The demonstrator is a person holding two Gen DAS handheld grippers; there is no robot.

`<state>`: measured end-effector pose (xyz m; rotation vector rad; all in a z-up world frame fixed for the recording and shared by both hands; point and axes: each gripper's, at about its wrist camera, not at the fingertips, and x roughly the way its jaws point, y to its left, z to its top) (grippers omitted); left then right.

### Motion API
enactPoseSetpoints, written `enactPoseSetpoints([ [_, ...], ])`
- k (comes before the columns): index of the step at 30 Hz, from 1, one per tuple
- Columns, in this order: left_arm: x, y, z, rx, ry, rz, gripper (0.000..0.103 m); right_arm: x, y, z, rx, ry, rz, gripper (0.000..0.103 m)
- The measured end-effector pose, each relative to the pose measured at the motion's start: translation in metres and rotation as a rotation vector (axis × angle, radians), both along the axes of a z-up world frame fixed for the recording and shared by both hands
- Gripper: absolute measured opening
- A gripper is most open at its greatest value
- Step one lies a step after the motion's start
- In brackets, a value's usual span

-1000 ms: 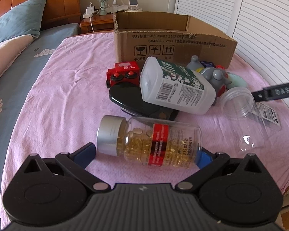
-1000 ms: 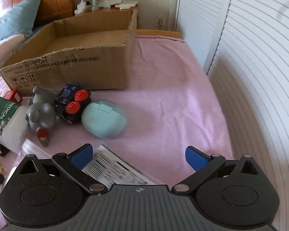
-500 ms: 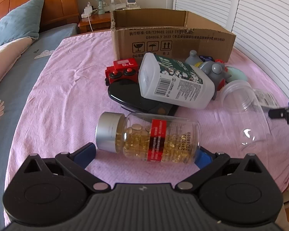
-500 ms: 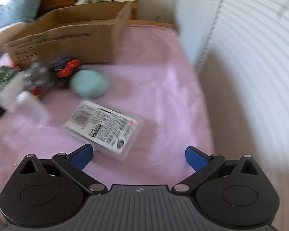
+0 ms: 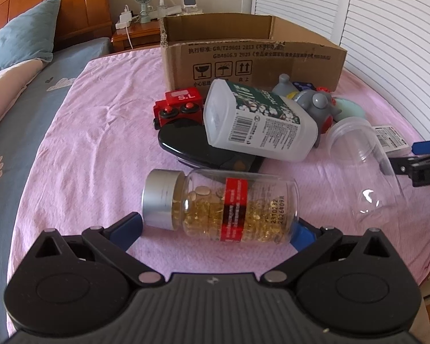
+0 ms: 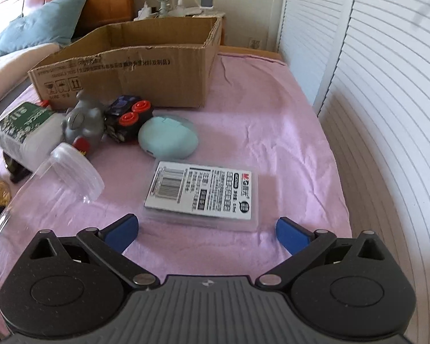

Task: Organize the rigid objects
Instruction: 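Grasp the clear M&G card pack with the right tool while the left holds the bottle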

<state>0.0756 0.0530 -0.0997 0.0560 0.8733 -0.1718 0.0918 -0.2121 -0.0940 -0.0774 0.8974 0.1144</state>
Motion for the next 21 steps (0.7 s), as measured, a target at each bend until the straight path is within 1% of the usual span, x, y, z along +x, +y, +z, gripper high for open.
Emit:
enactPoseSetpoints([
  [2, -0.001, 0.001, -0.001, -0.002, -0.008, -0.008, 0.103, 0.0, 0.0, -0.003, 0.003, -0.027, -0.007, 0.103],
  [6, -0.002, 0.002, -0.002, -0.005, -0.026, -0.022, 0.103, -0.003, -0.001, -0.005, 0.005, -0.049, -0.029, 0.103],
  [9, -0.004, 0.002, -0.002, -0.001, -0.04, -0.025, 0.103, 0.0, -0.001, -0.004, 0.006, -0.049, -0.032, 0.103],
  [13, -0.006, -0.003, 0.002, 0.033, -0.073, -0.024, 0.102, 0.004, 0.0, -0.004, 0.008, -0.055, -0.034, 0.103],
  [17, -0.004, -0.003, 0.006, 0.014, -0.08, -0.02, 0.102, 0.008, 0.002, -0.005, 0.009, -0.068, -0.032, 0.103],
  [21, -0.003, -0.004, 0.006, 0.02, -0.085, -0.012, 0.102, 0.013, 0.005, -0.005, 0.009, -0.063, -0.027, 0.103],
])
